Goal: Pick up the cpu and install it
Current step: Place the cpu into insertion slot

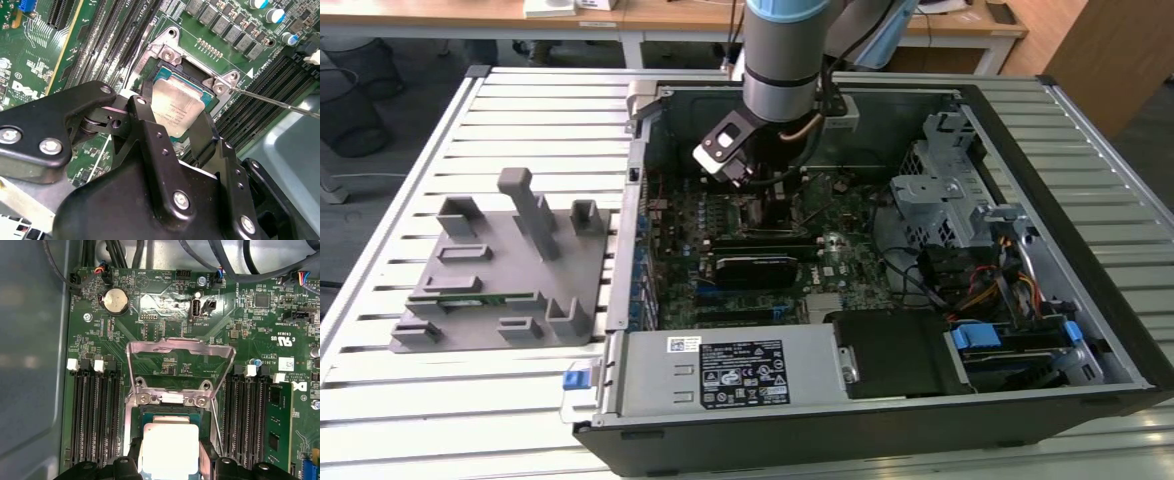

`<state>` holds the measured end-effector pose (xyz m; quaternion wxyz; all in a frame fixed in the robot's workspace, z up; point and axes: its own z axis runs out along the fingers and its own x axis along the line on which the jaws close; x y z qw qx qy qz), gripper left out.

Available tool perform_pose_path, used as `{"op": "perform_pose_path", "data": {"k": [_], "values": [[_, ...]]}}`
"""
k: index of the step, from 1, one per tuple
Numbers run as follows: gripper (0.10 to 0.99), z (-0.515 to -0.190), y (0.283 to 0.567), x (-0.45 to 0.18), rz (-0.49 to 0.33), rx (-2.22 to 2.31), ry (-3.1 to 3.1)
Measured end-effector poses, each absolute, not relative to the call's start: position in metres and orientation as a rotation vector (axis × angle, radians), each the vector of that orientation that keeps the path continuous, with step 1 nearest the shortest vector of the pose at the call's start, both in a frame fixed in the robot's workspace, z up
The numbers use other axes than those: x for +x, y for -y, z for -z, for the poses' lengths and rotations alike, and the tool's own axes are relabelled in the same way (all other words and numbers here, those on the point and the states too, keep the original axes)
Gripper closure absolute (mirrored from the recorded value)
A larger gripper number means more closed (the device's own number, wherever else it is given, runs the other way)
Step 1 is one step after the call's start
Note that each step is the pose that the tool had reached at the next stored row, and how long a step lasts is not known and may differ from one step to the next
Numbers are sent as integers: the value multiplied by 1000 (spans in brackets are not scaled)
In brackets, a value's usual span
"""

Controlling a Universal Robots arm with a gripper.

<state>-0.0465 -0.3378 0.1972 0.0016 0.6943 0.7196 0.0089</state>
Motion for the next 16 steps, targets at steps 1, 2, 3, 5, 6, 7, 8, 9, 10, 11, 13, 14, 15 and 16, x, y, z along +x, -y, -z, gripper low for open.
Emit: {"op": "perform_pose_path", "data": {"k": [1,2,3,5,6,7,8,9,10,11,13,14,15,16], "values": [[553,-197,338,-46,-28,2179,-2258],[553,-197,338,-46,-28,2179,-2258],[553,-196,338,-46,-28,2179,-2259],[553,-196,338,-46,-28,2179,-2258],[553,-196,338,-46,-28,2179,-2258],[553,-195,338,-46,-28,2179,-2258],[553,-195,338,-46,-27,2179,-2258],[553,-195,338,-46,-27,2179,-2258],[553,-194,338,-46,-27,2179,-2258],[553,-194,338,-46,-27,2179,-2258],[553,-193,338,-46,-27,2179,-2258],[553,-193,338,-46,-27,2179,-2258],[553,-193,338,-46,-27,2179,-2258],[553,-193,338,-46,-27,2179,-2258]]}}
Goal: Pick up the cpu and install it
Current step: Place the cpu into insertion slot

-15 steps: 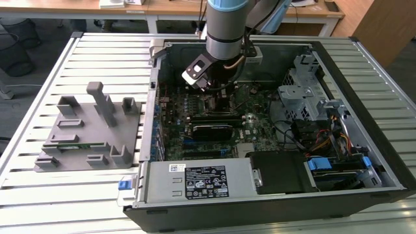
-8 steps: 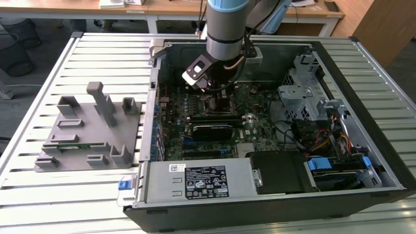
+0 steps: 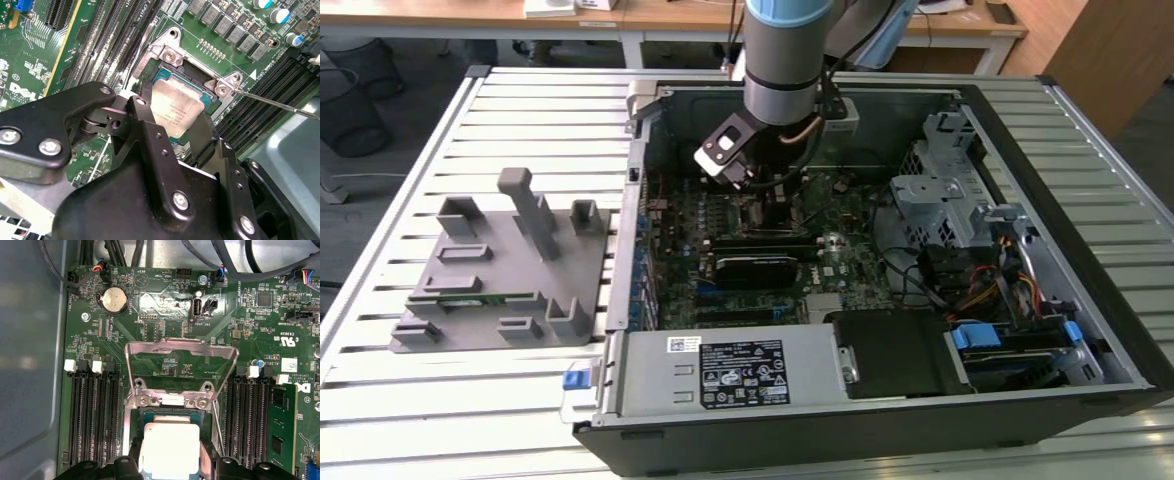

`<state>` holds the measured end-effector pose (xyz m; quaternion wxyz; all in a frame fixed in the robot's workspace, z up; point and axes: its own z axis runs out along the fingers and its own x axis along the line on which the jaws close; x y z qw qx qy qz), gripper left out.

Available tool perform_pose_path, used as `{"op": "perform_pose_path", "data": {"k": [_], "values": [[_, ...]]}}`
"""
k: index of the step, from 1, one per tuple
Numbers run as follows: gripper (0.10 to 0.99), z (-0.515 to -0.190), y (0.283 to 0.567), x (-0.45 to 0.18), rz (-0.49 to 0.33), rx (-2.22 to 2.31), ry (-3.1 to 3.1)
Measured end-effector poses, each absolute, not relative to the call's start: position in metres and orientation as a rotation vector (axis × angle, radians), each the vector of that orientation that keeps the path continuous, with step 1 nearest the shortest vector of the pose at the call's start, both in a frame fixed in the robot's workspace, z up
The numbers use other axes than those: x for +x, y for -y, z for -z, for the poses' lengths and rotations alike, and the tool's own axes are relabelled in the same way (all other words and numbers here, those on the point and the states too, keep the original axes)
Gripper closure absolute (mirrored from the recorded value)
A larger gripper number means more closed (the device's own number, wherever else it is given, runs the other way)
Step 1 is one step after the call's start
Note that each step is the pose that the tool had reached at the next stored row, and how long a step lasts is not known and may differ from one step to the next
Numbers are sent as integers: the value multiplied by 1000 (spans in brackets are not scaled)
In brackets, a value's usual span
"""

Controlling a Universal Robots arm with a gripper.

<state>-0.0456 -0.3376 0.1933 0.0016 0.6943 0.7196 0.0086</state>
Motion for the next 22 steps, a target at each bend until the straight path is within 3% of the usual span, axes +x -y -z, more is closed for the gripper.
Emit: {"op": "perform_pose_path", "data": {"k": [16,18,19,22], "values": [[553,-193,338,-45,-28,2184,-2254],[541,-193,337,-45,-28,2184,-2254],[478,-193,338,-45,-28,2184,-2254],[478,-193,338,-45,-28,2184,-2253]]}}
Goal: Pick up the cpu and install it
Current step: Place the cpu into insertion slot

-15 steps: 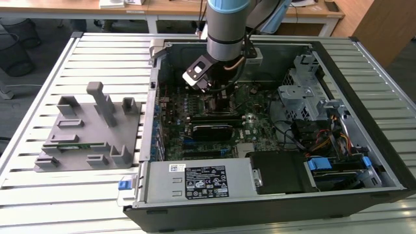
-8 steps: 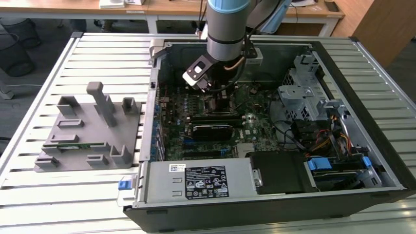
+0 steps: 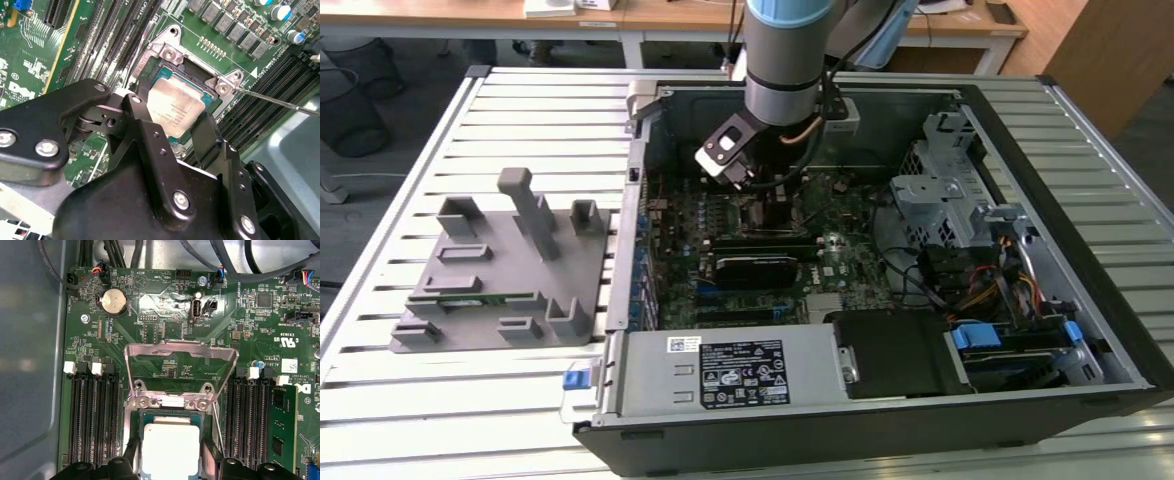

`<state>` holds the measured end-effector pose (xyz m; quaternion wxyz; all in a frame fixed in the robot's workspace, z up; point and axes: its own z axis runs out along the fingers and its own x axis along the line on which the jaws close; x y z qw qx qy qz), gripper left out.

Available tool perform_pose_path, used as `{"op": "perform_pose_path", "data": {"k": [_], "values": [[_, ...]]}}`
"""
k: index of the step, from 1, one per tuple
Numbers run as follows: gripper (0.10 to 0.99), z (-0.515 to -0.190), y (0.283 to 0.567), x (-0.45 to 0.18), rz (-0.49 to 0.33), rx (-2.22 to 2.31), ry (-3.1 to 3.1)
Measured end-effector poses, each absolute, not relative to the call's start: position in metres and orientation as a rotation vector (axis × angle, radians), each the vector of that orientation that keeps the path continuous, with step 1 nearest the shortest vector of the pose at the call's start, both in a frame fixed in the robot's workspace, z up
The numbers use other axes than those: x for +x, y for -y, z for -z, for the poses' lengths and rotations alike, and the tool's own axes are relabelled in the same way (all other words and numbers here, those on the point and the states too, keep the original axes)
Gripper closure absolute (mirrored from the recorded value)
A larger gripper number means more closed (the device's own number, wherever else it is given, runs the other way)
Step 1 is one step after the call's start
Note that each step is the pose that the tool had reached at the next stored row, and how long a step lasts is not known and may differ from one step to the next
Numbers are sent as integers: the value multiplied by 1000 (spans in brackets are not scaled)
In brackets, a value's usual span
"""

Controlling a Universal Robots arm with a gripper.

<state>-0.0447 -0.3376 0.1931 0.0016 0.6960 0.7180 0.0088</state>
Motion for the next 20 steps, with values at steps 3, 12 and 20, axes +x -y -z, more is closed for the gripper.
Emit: {"op": "perform_pose_path", "data": {"k": [3,12,20], "values": [[478,-194,338,-45,-27,2184,-2253],[494,-205,338,-45,-27,2184,-2253],[851,-214,338,-45,-27,2184,-2253]]}}
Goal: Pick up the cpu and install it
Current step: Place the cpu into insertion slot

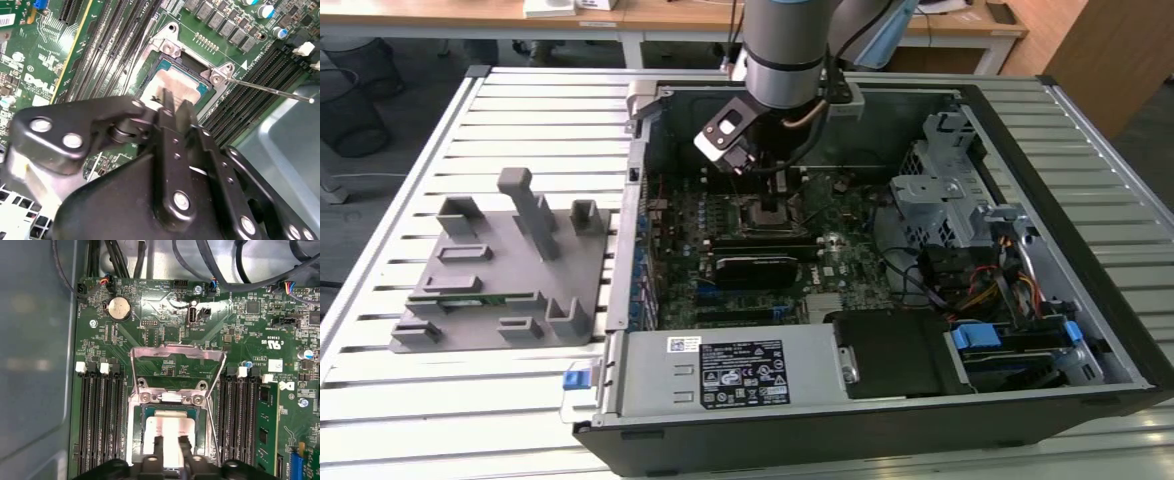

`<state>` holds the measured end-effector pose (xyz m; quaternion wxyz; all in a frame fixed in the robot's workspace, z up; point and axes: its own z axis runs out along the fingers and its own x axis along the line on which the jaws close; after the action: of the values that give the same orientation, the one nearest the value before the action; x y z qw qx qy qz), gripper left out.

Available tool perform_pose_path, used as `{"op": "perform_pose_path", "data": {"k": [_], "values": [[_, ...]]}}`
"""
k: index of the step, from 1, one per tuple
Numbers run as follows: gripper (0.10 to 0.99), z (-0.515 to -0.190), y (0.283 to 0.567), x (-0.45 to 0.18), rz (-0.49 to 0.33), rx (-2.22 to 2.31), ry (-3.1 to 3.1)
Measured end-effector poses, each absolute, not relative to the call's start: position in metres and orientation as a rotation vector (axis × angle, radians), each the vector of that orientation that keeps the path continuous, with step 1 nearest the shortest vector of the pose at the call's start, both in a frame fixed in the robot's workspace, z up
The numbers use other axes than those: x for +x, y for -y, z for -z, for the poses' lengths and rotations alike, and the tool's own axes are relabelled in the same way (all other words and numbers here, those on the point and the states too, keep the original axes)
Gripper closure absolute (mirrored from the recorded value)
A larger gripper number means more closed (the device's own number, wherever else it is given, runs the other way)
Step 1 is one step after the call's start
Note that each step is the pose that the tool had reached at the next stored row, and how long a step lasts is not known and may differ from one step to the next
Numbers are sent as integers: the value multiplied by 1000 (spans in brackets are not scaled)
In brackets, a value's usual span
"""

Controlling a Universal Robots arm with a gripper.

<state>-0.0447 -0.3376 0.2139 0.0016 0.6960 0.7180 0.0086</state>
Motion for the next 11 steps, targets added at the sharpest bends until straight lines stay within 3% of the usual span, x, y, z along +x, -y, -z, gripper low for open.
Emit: {"op": "perform_pose_path", "data": {"k": [1,3,11], "values": [[851,-215,338,-45,-27,2184,-2253],[969,-217,338,-45,-27,2184,-2254],[980,-225,338,-45,-27,2184,-2254]]}}
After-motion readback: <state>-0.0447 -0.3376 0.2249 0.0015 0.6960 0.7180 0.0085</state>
